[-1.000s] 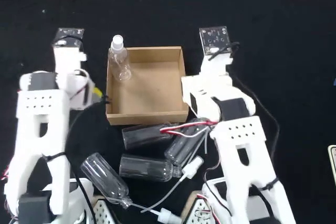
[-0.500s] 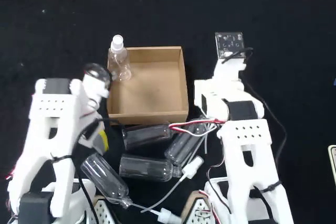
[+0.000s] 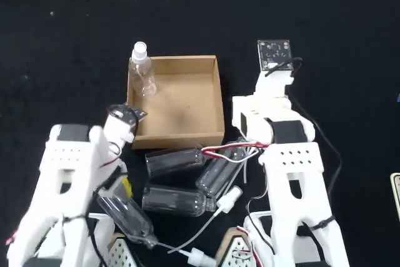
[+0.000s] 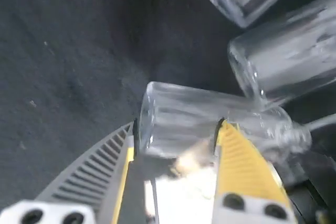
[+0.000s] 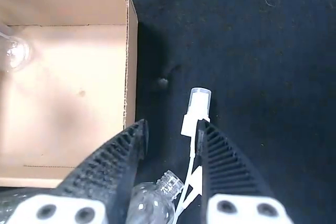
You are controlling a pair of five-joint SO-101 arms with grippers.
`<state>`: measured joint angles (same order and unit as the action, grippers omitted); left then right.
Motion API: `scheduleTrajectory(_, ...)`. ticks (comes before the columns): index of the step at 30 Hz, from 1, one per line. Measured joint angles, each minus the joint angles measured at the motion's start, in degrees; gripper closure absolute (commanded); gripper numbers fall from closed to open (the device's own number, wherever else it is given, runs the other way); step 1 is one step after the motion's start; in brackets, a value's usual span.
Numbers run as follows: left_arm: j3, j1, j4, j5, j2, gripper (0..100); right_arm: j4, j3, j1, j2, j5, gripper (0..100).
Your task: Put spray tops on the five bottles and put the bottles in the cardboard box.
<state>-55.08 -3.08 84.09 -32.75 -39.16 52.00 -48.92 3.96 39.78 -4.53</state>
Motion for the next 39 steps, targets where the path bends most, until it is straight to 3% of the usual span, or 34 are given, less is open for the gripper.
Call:
scheduleTrajectory(6, -5.27, -3.34, -4.22, -0.88, -7.74, 77, 0.0, -0.79, -0.18, 0.0, 0.0, 85.4)
scheduleTrajectory(15, -4.75, -24.26, -12.04, -9.14, -1.76, 77, 0.0, -0.79, -0.09, 0.0, 0.0, 85.4)
scheduleTrajectory(20, 0.53, -32.53, -11.34, -13.89, 3.34, 77, 0.0, -0.79, -0.09, 0.0, 0.0, 85.4)
scheduleTrajectory(24, 8.35, -34.73, -6.07, -16.97, 4.75, 76, 0.0, -0.79, -0.09, 0.0, 0.0, 85.4)
scheduleTrajectory(29, 17.05, -32.53, 2.81, -18.64, 4.92, 76, 0.0, -0.79, -0.09, 0.0, 0.0, 85.4)
scheduleTrajectory(35, 16.62, -17.23, 13.1, -34.73, 5.45, 76, 0.0, -0.79, -0.09, 0.0, 0.0, 85.4)
scheduleTrajectory(39, 11.78, -6.68, 12.4, -34.11, 5.45, 76, 0.0, -0.79, -0.09, 0.0, 0.0, 85.4)
